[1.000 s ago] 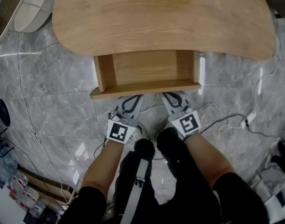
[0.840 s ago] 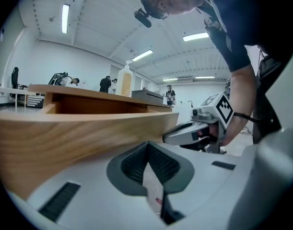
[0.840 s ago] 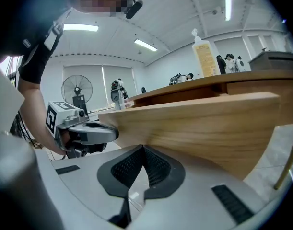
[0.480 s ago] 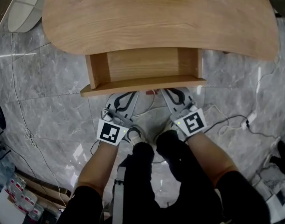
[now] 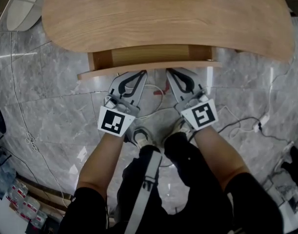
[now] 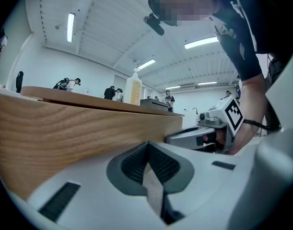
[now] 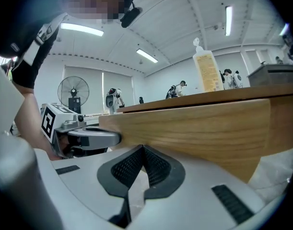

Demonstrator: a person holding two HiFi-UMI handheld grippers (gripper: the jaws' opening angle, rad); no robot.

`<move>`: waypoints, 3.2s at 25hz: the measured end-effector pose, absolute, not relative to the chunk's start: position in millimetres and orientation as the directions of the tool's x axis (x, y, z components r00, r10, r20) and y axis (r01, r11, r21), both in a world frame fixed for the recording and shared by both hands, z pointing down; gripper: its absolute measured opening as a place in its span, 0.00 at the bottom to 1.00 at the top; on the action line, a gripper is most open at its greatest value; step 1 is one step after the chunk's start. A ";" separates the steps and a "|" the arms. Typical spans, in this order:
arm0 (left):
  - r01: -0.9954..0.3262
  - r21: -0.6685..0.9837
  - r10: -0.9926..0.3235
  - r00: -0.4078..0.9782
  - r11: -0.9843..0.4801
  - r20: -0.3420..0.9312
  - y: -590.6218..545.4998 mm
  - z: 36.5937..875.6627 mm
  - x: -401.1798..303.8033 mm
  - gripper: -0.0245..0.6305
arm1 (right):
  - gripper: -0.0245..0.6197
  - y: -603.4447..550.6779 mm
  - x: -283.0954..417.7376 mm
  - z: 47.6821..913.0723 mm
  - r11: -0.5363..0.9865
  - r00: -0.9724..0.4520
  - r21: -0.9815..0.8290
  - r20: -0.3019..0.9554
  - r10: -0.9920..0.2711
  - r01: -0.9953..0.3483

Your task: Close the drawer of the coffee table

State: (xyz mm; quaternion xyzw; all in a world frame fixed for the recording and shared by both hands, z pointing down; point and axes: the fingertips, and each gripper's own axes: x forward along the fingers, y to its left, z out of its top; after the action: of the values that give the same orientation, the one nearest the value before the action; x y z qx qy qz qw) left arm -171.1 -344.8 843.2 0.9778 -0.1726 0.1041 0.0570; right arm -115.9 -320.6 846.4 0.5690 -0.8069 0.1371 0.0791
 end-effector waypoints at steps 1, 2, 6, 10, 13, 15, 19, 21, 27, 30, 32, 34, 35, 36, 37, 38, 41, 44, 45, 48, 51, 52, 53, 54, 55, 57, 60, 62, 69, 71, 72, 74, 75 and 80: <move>-0.343 0.059 -0.323 0.921 -0.937 0.218 -348.5 841.6 -168.0 0.05 | 0.05 -325.3 -115.3 844.6 0.316 -0.339 -0.126 0.276 -0.899 -0.940; -0.333 0.039 -0.317 0.924 -0.942 0.215 -351.4 840.5 -164.9 0.05 | 0.05 -329.1 -114.6 843.2 0.318 -0.339 -0.118 0.271 -0.901 -0.941; -0.293 -0.013 -0.289 0.930 -0.956 0.226 -362.1 841.8 -153.7 0.05 | 0.05 -342.0 -111.7 840.5 0.347 -0.349 -0.055 0.270 -0.898 -0.936; -0.326 0.034 -0.312 0.926 -0.945 0.212 -375.6 843.1 -147.9 0.05 | 0.05 -355.2 -107.5 839.3 0.344 -0.347 -0.057 0.252 -0.903 -0.937; -0.346 0.059 -0.329 0.924 -0.936 0.197 -385.2 844.5 -145.4 0.05 | 0.05 -363.9 -104.4 839.6 0.345 -0.347 -0.051 0.236 -0.908 -0.937; -0.343 0.046 -0.329 0.924 -0.938 0.194 -391.6 844.9 -144.0 0.05 | 0.05 -370.1 -102.9 839.9 0.350 -0.351 -0.048 0.231 -0.907 -0.936; -0.346 0.025 -0.335 0.922 -0.938 0.192 -403.2 847.1 -139.5 0.05 | 0.05 -382.2 -99.8 836.4 0.368 -0.365 -0.026 0.217 -0.906 -0.929; -0.353 0.028 -0.342 0.921 -0.935 0.188 -408.7 847.9 -138.2 0.05 | 0.05 -387.4 -100.4 836.7 0.386 -0.378 -0.007 0.220 -0.899 -0.922; -0.355 0.023 -0.344 0.919 -0.935 0.193 -425.9 850.2 -135.2 0.05 | 0.05 -405.8 -98.3 837.5 0.369 -0.366 -0.029 0.213 -0.906 -0.929; -0.347 0.010 -0.339 0.923 -0.938 0.179 -429.0 848.6 -131.9 0.05 | 0.05 -410.6 -100.2 837.2 0.388 -0.380 -0.005 0.207 -0.901 -0.922; -0.338 0.008 -0.332 0.927 -0.941 0.178 -426.9 849.9 -129.6 0.05 | 0.05 -410.2 -102.6 837.1 0.404 -0.395 0.008 0.203 -0.896 -0.915; -0.334 0.018 -0.326 0.929 -0.942 0.177 -425.4 851.7 -127.9 0.05 | 0.05 -409.8 -104.0 838.0 0.416 -0.405 0.015 0.203 -0.891 -0.909; -0.334 0.026 -0.325 0.929 -0.942 0.176 -425.2 852.2 -127.2 0.05 | 0.05 -409.8 -104.3 838.4 0.419 -0.408 0.014 0.203 -0.890 -0.908; -0.336 0.037 -0.325 0.929 -0.941 0.176 -425.3 852.2 -126.6 0.05 | 0.05 -410.1 -104.1 838.3 0.420 -0.409 0.014 0.201 -0.890 -0.908; -0.340 0.042 -0.328 0.928 -0.939 0.177 -425.7 852.0 -126.1 0.05 | 0.05 -410.5 -103.8 837.8 0.419 -0.407 0.017 0.199 -0.891 -0.908; -0.345 0.039 -0.333 0.926 -0.938 0.179 -426.1 851.6 -125.5 0.05 | 0.05 -411.0 -103.5 837.1 0.416 -0.404 0.020 0.198 -0.893 -0.909; -0.368 0.037 -0.355 0.917 -0.929 0.183 -426.0 849.1 -126.7 0.05 | 0.05 -410.5 -102.1 835.9 0.387 -0.381 -0.011 0.206 -0.901 -0.922; -0.358 0.063 -0.340 0.918 -0.931 0.204 -414.5 852.3 -133.1 0.05 | 0.05 -400.8 -105.9 834.5 0.378 -0.382 -0.062 0.217 -0.899 -0.924; -0.348 0.069 -0.326 0.919 -0.935 0.222 -405.9 855.5 -135.9 0.05 | 0.05 -393.3 -109.5 833.3 0.382 -0.388 -0.073 0.220 -0.895 -0.921; -0.338 0.085 -0.306 0.914 -0.937 0.266 -378.7 855.9 -142.9 0.05 | 0.05 -367.9 -118.1 820.6 0.376 -0.391 -0.107 0.211 -0.896 -0.920; -0.347 0.105 -0.309 0.912 -0.932 0.270 -357.7 833.0 -147.6 0.05 | 0.05 -346.2 -120.9 796.0 0.347 -0.368 -0.135 0.204 -0.907 -0.928; -0.350 0.113 -0.309 0.911 -0.930 0.272 -352.2 821.7 -149.0 0.05 | 0.05 -339.7 -120.6 786.7 0.334 -0.358 -0.144 0.208 -0.910 -0.932; -0.352 0.120 -0.310 0.911 -0.928 0.272 -347.3 809.1 -150.0 0.05 | 0.05 -333.4 -119.5 777.1 0.321 -0.349 -0.153 0.215 -0.912 -0.935; -0.354 0.126 -0.311 0.911 -0.927 0.272 -343.3 795.4 -150.6 0.05 | 0.05 -327.8 -118.0 766.7 0.311 -0.341 -0.160 0.222 -0.914 -0.937; -0.356 0.129 -0.313 0.911 -0.926 0.270 -340.1 780.9 -151.0 0.05 | 0.05 -323.1 -116.1 754.6 0.301 -0.333 -0.165 0.224 -0.916 -0.939; -0.359 0.134 -0.316 0.912 -0.924 0.262 -334.8 751.1 -151.5 0.05 | 0.05 -316.0 -110.0 726.0 0.277 -0.310 -0.171 0.216 -0.926 -0.946; -0.361 0.138 -0.320 0.914 -0.923 0.247 -327.4 708.2 -152.7 0.05 | 0.05 -306.3 -97.0 683.9 0.244 -0.274 -0.162 0.205 -0.940 -0.956; -0.364 0.136 -0.325 0.914 -0.921 0.241 -323.3 681.5 -154.6 0.05 | 0.05 -301.7 -92.3 656.7 0.240 -0.266 -0.146 0.191 -0.945 -0.960; -0.352 0.110 -0.320 0.918 -0.929 0.235 -311.1 613.4 -165.1 0.05 | 0.05 -282.0 -102.4 592.1 0.244 -0.264 -0.116 0.202 -0.943 -0.963; -0.349 0.109 -0.316 0.919 -0.931 0.237 -305.2 599.9 -169.3 0.05 | 0.05 -275.8 -108.6 579.0 0.247 -0.265 -0.110 0.205 -0.942 -0.963; -0.347 0.109 -0.314 0.918 -0.931 0.241 -302.4 593.9 -171.4 0.05 | 0.05 -272.8 -111.5 573.7 0.246 -0.265 -0.110 0.215 -0.940 -0.963; -0.349 0.112 -0.314 0.917 -0.931 0.247 -297.9 582.7 -175.7 0.05 | 0.05 -268.2 -115.8 562.4 0.239 -0.260 -0.115 0.230 -0.938 -0.964; -0.351 0.113 -0.315 0.916 -0.930 0.250 -296.3 577.8 -178.1 0.05 | 0.05 -267.0 -117.6 556.0 0.236 -0.257 -0.115 0.230 -0.939 -0.965; -0.349 0.106 -0.316 0.917 -0.931 0.245 -289.6 555.4 -191.5 0.05 | 0.05 -261.2 -135.4 532.7 0.254 -0.272 -0.100 0.251 -0.929 -0.962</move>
State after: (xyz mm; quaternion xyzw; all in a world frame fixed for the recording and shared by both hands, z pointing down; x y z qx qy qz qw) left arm -191.5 -289.6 555.4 0.9761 -0.1703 0.1125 0.0741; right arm -135.4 -261.2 532.7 0.5993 -0.7888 0.1170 0.0703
